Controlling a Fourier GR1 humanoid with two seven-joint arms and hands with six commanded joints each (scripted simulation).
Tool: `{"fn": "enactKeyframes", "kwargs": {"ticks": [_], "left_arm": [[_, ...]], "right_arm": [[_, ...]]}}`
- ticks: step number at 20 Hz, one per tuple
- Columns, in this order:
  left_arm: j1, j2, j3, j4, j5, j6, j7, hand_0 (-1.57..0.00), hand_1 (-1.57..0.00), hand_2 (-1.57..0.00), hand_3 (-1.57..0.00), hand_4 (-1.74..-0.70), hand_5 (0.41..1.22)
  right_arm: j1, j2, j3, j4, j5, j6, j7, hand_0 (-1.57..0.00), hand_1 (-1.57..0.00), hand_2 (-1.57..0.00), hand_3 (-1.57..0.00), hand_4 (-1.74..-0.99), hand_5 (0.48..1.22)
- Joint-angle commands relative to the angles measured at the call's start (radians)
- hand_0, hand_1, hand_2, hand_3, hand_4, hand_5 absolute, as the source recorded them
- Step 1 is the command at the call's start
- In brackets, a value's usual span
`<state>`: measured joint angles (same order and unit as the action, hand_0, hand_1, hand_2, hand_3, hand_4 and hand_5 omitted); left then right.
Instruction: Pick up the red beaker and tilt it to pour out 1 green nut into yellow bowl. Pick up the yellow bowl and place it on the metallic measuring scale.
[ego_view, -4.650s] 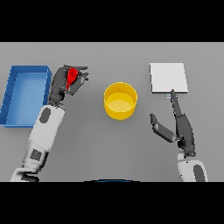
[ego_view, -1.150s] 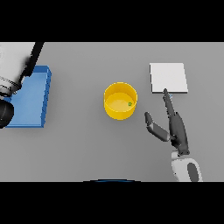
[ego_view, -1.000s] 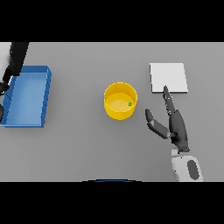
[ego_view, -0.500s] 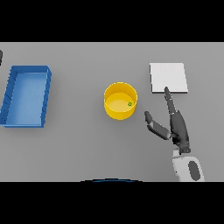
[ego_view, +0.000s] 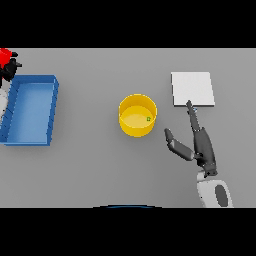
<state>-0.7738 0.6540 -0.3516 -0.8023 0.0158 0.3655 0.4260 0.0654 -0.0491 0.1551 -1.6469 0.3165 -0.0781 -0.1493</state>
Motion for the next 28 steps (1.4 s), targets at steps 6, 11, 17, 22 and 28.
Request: {"fn": "enactKeyframes", "kwargs": {"ticks": [6, 11, 17, 22, 28], "left_arm": [[0.154, 0.019, -0.019, -0.198, 0.068, 0.089, 0.071, -1.57, -1.57, -1.57, -1.54, -1.74, 1.151], [0.213, 0.056, -0.088, -0.278, 0.062, 0.13, 0.116, -1.57, -1.57, -1.57, -1.56, -1.65, 0.941], [0.262, 0.105, -0.124, -0.367, 0.064, 0.083, 0.15, -1.21, -1.0, -1.02, -0.95, -1.0, 0.72], [0.245, 0.108, -0.161, -0.328, 0.049, 0.004, 0.138, -0.39, -0.33, -0.33, -0.31, -0.84, 0.657], [0.226, 0.089, -0.159, -0.281, 0.037, 0.01, 0.066, -0.1, -0.08, -0.09, -0.08, -0.78, 0.651]], "right_arm": [[0.009, -0.002, -0.007, -0.002, -0.022, 0.011, -0.032, 0.0, 0.0, 0.0, 0.0, -1.012, 0.65], [0.003, -0.005, -0.009, 0.002, -0.012, 0.004, -0.014, 0.0, 0.0, 0.0, 0.0, -1.021, 0.636], [0.026, 0.001, -0.003, -0.012, -0.014, 0.002, -0.033, 0.0, 0.0, 0.0, 0.0, -1.004, 0.636], [0.0, -0.001, -0.007, -0.003, -0.017, 0.004, -0.019, 0.0, 0.0, 0.0, 0.0, -1.011, 0.639], [-0.011, -0.017, 0.014, -0.016, 0.027, 0.009, 0.041, 0.0, 0.0, 0.0, 0.0, -1.02, 0.64]]}}
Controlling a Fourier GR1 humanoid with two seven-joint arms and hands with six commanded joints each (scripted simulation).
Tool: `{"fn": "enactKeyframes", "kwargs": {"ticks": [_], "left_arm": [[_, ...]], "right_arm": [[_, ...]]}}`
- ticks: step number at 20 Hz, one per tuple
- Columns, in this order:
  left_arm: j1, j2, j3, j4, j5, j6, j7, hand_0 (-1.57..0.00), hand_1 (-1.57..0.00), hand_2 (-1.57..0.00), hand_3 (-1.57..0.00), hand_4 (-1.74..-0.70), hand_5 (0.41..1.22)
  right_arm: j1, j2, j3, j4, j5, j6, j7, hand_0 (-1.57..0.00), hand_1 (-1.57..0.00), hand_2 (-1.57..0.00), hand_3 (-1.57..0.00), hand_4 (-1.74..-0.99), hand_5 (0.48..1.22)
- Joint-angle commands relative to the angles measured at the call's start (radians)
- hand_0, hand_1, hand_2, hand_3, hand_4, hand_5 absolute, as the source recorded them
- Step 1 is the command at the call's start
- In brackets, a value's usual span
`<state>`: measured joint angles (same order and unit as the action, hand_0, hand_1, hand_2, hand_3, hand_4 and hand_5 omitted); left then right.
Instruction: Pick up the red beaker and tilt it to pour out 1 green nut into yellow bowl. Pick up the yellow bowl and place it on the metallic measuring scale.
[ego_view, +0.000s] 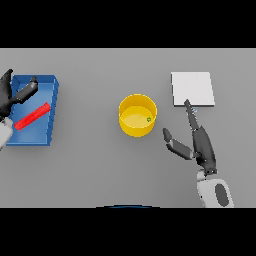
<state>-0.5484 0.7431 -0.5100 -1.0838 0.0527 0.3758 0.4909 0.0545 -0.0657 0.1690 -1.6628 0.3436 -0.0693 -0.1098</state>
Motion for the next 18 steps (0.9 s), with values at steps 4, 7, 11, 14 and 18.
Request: {"fn": "enactKeyframes", "kwargs": {"ticks": [4, 7, 11, 14, 18], "left_arm": [[0.01, 0.002, -0.003, -0.029, 0.0, 0.012, -0.01, -0.04, -0.03, -0.03, -0.03, -0.75, 0.661], [0.004, -0.004, -0.006, -0.026, -0.003, 0.018, -0.017, -0.02, -0.02, -0.02, -0.02, -0.74, 0.668], [0.012, 0.005, -0.004, -0.03, -0.001, 0.018, -0.026, -0.01, -0.01, -0.01, -0.01, -0.74, 0.685], [0.004, 0.0, -0.007, -0.01, 0.001, 0.007, -0.021, 0.0, 0.0, 0.0, 0.0, -0.74, 0.696], [0.006, 0.016, -0.002, -0.023, 0.006, 0.0, -0.024, 0.0, 0.0, 0.0, 0.0, -0.75, 0.704]], "right_arm": [[-0.107, -0.141, 0.053, 0.023, 0.08, 0.131, 0.027, 0.0, 0.0, 0.0, 0.0, -1.044, 0.679], [-0.218, -0.232, 0.113, 0.072, 0.179, 0.206, 0.047, 0.0, 0.0, 0.0, 0.0, -1.122, 0.674], [-0.364, -0.311, 0.202, 0.141, 0.282, 0.304, 0.015, 0.0, 0.0, 0.0, 0.0, -1.197, 0.677], [-0.46, -0.358, 0.281, 0.205, 0.365, 0.353, -0.053, 0.0, 0.0, 0.0, 0.0, -1.225, 0.684], [-0.566, -0.388, 0.376, 0.26, 0.464, 0.411, -0.083, 0.0, 0.0, 0.0, 0.0, -1.218, 0.707]]}}
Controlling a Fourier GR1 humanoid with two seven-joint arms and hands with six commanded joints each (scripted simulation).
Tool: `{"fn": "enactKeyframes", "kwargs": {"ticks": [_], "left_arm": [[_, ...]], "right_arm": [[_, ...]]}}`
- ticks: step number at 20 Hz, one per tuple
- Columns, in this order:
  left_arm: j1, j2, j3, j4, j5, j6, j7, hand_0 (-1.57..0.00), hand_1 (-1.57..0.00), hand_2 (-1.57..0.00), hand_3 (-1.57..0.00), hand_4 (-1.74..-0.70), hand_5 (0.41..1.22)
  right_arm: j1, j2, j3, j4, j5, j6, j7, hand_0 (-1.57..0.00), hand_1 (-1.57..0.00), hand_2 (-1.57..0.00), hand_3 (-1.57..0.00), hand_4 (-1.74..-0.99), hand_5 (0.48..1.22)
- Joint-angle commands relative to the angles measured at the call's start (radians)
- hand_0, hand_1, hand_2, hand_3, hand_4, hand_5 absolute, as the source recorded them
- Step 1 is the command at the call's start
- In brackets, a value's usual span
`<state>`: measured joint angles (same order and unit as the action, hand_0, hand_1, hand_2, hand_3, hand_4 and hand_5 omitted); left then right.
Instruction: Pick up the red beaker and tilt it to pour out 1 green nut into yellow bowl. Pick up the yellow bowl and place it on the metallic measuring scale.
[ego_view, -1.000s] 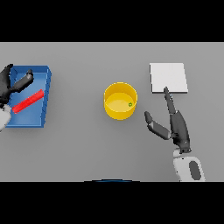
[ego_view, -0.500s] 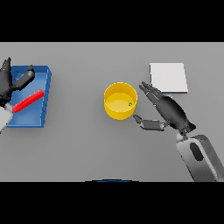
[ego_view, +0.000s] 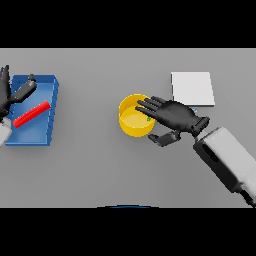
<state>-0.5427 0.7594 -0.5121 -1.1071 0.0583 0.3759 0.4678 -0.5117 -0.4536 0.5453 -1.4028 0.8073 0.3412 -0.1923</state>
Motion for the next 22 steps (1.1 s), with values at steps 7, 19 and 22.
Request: {"fn": "enactKeyframes", "kwargs": {"ticks": [7, 19, 22], "left_arm": [[0.01, 0.003, -0.004, -0.003, -0.001, 0.011, 0.0, 0.0, 0.0, 0.0, 0.0, -0.74, 0.698], [0.016, 0.017, 0.009, 0.007, 0.017, -0.002, -0.005, 0.0, 0.0, 0.0, 0.0, -0.75, 0.699], [0.015, 0.014, 0.005, 0.009, 0.009, 0.003, -0.018, 0.0, 0.0, 0.0, 0.0, -0.75, 0.699]], "right_arm": [[-0.116, 0.072, 0.089, 0.176, 0.052, 0.073, -0.033, 0.0, 0.0, 0.0, 0.0, -1.231, 0.725], [-0.223, 0.142, 0.152, 0.339, 0.095, 0.134, -0.002, 0.0, 0.0, 0.0, -0.01, -1.276, 0.744], [-0.229, 0.15, 0.147, 0.347, 0.08, 0.17, 0.005, 0.0, 0.0, -0.02, -0.07, -1.289, 0.758]]}}
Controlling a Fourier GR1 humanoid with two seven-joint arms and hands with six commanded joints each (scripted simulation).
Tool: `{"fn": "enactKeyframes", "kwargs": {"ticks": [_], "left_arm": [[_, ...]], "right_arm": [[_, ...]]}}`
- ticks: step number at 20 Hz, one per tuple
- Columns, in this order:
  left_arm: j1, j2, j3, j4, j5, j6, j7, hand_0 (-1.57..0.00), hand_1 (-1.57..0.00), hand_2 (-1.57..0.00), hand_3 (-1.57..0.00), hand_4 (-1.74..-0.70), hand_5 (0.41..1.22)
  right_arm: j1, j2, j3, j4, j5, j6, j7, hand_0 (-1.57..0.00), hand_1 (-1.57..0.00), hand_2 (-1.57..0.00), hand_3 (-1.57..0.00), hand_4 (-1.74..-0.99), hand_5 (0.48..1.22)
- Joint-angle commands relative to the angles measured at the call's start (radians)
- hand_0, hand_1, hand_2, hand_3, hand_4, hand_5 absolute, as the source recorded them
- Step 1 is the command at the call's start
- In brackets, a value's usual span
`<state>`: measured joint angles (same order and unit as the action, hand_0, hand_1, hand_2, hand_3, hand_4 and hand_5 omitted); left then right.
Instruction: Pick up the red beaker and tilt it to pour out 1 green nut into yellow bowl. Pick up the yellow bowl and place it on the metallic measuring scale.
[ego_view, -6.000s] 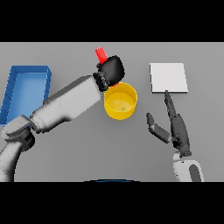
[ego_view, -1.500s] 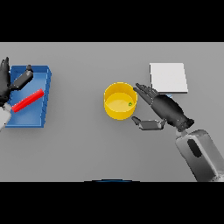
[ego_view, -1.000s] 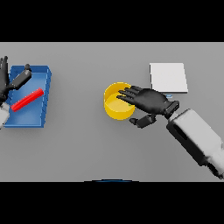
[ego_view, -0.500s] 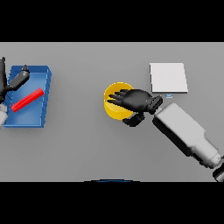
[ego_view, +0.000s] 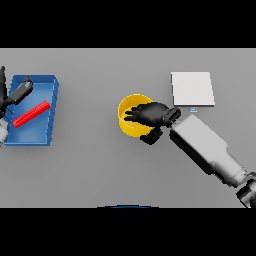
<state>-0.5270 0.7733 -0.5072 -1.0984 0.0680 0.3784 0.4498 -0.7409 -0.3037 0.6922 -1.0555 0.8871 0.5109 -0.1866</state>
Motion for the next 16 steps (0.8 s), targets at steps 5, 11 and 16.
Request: {"fn": "enactKeyframes", "kwargs": {"ticks": [5, 11, 16], "left_arm": [[0.021, 0.014, 0.0, -0.027, 0.001, 0.004, 0.0, 0.0, 0.0, 0.0, 0.0, -0.76, 0.703], [0.0, 0.015, -0.002, -0.018, -0.007, 0.002, 0.004, 0.0, 0.0, 0.0, 0.0, -0.75, 0.695], [-0.006, 0.011, -0.009, -0.012, -0.011, -0.008, 0.008, 0.0, 0.0, 0.0, 0.0, -0.74, 0.688]], "right_arm": [[0.014, -0.014, -0.005, -0.003, -0.011, 0.02, -0.011, -0.67, -0.65, -0.61, -0.31, -1.394, 0.976], [0.013, -0.022, 0.004, -0.027, -0.034, 0.065, -0.001, -1.33, -1.33, -1.2, -1.12, -1.647, 1.157], [0.002, -0.026, 0.002, -0.01, -0.06, 0.052, -0.014, -1.49, -1.49, -1.29, -1.39, -1.71, 1.2]]}}
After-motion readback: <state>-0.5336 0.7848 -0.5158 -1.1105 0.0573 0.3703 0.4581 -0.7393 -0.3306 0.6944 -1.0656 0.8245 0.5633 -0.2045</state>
